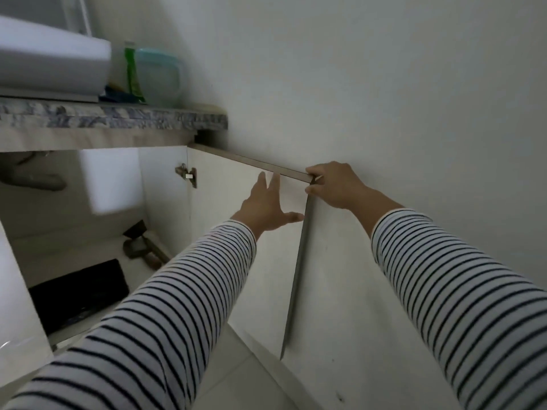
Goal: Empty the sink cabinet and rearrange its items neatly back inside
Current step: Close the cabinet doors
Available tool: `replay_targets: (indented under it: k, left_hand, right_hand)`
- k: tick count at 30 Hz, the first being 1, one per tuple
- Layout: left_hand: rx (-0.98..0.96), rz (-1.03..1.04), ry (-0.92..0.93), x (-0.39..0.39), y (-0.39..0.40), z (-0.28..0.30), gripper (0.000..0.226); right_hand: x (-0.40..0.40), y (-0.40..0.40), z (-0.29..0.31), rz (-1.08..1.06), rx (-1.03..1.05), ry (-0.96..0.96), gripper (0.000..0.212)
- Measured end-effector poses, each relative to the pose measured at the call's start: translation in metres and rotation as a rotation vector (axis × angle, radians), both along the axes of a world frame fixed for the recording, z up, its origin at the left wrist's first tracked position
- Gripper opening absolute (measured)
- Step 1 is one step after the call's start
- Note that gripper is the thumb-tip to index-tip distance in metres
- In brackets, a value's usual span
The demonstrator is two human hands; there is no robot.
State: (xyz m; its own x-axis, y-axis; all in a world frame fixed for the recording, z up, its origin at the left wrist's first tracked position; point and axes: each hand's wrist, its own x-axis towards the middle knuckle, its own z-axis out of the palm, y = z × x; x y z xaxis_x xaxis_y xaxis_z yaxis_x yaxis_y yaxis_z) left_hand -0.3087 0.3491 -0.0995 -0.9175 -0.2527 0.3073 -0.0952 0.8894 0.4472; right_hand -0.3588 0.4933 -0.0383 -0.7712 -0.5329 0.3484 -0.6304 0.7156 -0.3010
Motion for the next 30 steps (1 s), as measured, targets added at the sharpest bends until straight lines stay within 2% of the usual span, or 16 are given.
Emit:
replay_targets:
  k: [4,8,13,16,19,22,25,30]
  left_hand:
    - [0.075,0.022,0.107,-0.017,0.016,-0.011,0.113]
    - [0.096,0.049,0.221,-0.012,0.022,-0.017,0.113]
    - [0.109,0.094,0.27,0.024,0.008,-0.022,0.114]
    - [0.109,0.08,0.291,0.058,-0.015,-0.02,0.106]
    - [0.097,0.047,0.294,0.102,-0.049,-0.017,0.102]
    - [0.061,0.078,0.255,0.148,-0.09,-0.014,0.1]
    - [0.055,0.181,0.332,0.193,-0.136,-0.018,0.096]
    - [-0.121,0.401,0.47,0.237,-0.215,-0.029,0.085]
  right_hand:
    - [-0.013,0.001,-0.007,0.06,-0.166,-0.073,0.044]
    - [-0.011,0.004,-0.01,0.121,-0.329,-0.17,0.042]
    - [0.017,-0.01,-0.013,0.313,-0.462,-0.348,0.035]
    - [0.04,-0.032,-0.008,0.432,-0.433,-0.373,0.028]
    - [0.065,-0.066,-0.005,0.552,-0.35,-0.386,0.029]
    - [0.092,-0.11,-0.006,0.62,-0.301,-0.41,0.05]
    - [0.115,-0.157,-0.013,0.666,-0.236,-0.411,0.059]
    - [0.148,-0.247,-0.044,0.773,0.128,-0.135,0.077]
